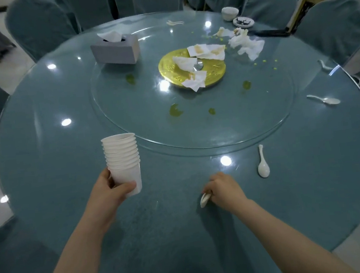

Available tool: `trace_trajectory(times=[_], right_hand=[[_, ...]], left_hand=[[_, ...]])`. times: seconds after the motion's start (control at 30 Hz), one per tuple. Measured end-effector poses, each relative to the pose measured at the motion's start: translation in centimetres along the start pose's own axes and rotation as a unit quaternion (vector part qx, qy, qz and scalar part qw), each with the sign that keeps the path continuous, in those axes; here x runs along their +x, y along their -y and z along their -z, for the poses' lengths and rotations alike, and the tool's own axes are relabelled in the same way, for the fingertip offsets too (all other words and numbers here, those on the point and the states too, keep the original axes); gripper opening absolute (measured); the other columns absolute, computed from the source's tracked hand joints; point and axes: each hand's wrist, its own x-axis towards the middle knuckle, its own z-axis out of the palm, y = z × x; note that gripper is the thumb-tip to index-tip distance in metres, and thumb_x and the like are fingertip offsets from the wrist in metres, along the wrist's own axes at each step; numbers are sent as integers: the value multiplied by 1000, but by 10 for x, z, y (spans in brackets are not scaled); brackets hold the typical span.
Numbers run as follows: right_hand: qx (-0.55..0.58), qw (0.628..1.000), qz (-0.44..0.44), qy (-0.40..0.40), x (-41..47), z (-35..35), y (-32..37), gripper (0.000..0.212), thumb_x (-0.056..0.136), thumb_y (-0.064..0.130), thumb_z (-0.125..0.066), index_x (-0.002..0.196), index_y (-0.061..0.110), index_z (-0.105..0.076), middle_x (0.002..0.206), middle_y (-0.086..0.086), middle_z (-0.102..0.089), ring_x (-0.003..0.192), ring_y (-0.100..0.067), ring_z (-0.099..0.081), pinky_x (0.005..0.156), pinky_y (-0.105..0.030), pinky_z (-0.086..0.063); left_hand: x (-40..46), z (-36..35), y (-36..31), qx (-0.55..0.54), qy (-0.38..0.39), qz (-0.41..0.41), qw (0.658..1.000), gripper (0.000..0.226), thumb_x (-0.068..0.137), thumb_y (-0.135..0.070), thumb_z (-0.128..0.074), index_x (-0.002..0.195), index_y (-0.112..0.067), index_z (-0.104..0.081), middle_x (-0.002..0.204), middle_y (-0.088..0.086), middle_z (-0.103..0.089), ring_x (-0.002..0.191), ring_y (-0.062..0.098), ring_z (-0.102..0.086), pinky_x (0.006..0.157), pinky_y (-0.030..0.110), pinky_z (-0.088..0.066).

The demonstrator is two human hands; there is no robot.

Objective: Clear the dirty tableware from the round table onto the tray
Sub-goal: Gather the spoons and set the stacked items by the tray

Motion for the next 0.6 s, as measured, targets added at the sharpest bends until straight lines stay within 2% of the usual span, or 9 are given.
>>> trace_trajectory(times=[0.1, 0.2, 0.3, 0.37, 0.43, 0.5, 0.6], right_hand=[[28, 999, -26, -24, -3, 0, -13, 19, 84, 23, -60, 98, 26, -74, 90, 5, -40, 97, -22, -45, 73, -28, -37], [133, 987, -80, -39, -6, 0, -29, 12, 83, 12, -56, 93, 16, -61, 94, 1, -50, 90, -22, -50, 70, -27, -36], [310, 935, -169, -40, -8, 4, -45, 6, 92, 19, -48, 92, 19, -42, 85, -1, -61, 73, -23, -60, 59, -31, -42], [391, 893, -214, -66, -11, 6, -55, 13, 96, 33, -44, 93, 22, -39, 75, -1, -67, 56, -19, -62, 52, -29, -43], [411, 869, -247, -120, -13, 10, -68, 20, 96, 41, -43, 94, 21, -41, 68, -3, -61, 55, -17, -59, 51, -29, -44], [397, 860, -273, -170, -15, 10, -81, 20, 95, 40, -47, 94, 20, -45, 75, 0, -52, 64, -13, -57, 54, -27, -41], [355, 871, -299, -162, -20, 13, -102, 15, 89, 37, -55, 89, 25, -46, 80, 7, -56, 70, -17, -56, 53, -27, -36]], left_hand=[[7, -12, -1, 8, 5, 2, 1000, 55, 58, -9, -69, 107, -29, -58, 108, -4, -68, 102, 14, -63, 86, 34, -48], [14, -24, -3, 22, 19, 7, 1000, 54, 58, -10, -69, 107, -29, -59, 107, -5, -69, 101, 13, -64, 87, 34, -48], [23, -37, -5, 27, 25, 11, 999, 53, 58, -11, -69, 106, -29, -58, 108, -4, -68, 100, 13, -64, 87, 34, -48], [27, -45, -7, 30, 34, 12, 999, 55, 58, -11, -69, 108, -30, -57, 108, -4, -68, 101, 13, -64, 87, 34, -49], [34, -55, -8, 38, 43, 15, 998, 53, 58, -12, -69, 107, -30, -58, 106, -5, -68, 101, 13, -64, 88, 36, -49], [39, -63, -9, 44, 50, 19, 998, 53, 57, -12, -69, 106, -30, -57, 107, -4, -68, 100, 14, -63, 91, 37, -48], [46, -74, -12, 55, 60, 21, 996, 53, 57, -12, -69, 106, -31, -58, 107, -4, -68, 99, 13, -63, 89, 36, -48]])
